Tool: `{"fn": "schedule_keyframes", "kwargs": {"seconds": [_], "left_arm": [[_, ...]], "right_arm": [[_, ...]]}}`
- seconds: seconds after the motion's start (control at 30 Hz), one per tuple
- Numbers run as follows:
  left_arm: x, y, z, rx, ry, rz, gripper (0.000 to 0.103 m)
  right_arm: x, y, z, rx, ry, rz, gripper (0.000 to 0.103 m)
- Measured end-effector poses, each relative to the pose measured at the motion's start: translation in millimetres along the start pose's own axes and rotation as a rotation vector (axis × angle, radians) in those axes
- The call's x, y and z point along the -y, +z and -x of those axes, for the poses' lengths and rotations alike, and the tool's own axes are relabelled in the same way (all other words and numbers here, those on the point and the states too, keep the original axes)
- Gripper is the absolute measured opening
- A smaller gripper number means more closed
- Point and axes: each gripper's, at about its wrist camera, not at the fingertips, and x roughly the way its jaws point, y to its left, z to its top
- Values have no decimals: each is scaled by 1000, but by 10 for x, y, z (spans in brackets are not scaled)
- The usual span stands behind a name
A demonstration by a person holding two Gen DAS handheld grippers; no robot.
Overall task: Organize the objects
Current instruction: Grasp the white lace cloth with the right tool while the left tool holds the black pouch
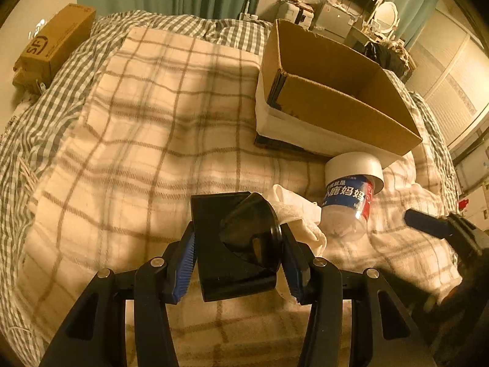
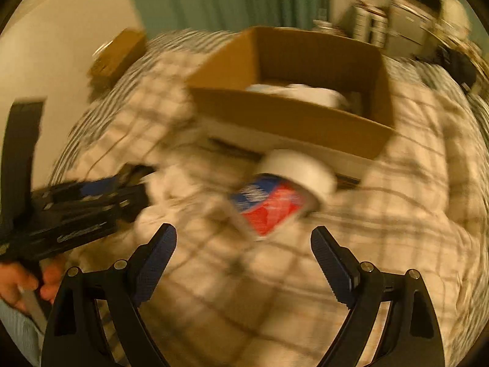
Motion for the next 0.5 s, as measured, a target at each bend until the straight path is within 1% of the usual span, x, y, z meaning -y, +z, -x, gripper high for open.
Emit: {"fn": "schedule_keyframes", "kwargs": {"seconds": [0.07,0.13,0.2,0.3,0.33,0.37,0.4,0.43,0.47,0.5], "left_arm": [[-17,0,-10,-3,-13,10,52],[-16,-18,-11,-3,-24,11,52],[3,-29,-36,-8,-34,5,52],[60,-55,-115,-30,-51,-15,52],[83,-62,-150,-42,-54,-24,52],[97,-67,-185,-55,-50,-29,52],[95,-69,-215,-69,-42,-27,53],[76,-76,-234,-77,-42,-20,54],[56,-81,-244,-84,-50,-10,55],[33,-83,-250,-89,-59,2,57]], "right_arm": [[-218,-8,-116,-38,25,93,90],[-356,-43,-228,-68,38,152,89],[-433,-62,-319,-86,62,182,86],[-418,-61,-449,-107,81,166,77],[-413,-50,-482,-113,84,155,70],[-379,-39,-546,-127,91,135,56],[-345,-36,-619,-148,92,116,47],[-319,-49,-683,-169,81,104,26],[-299,-61,-710,-179,70,96,15],[-288,-72,-727,-182,63,89,15]]}}
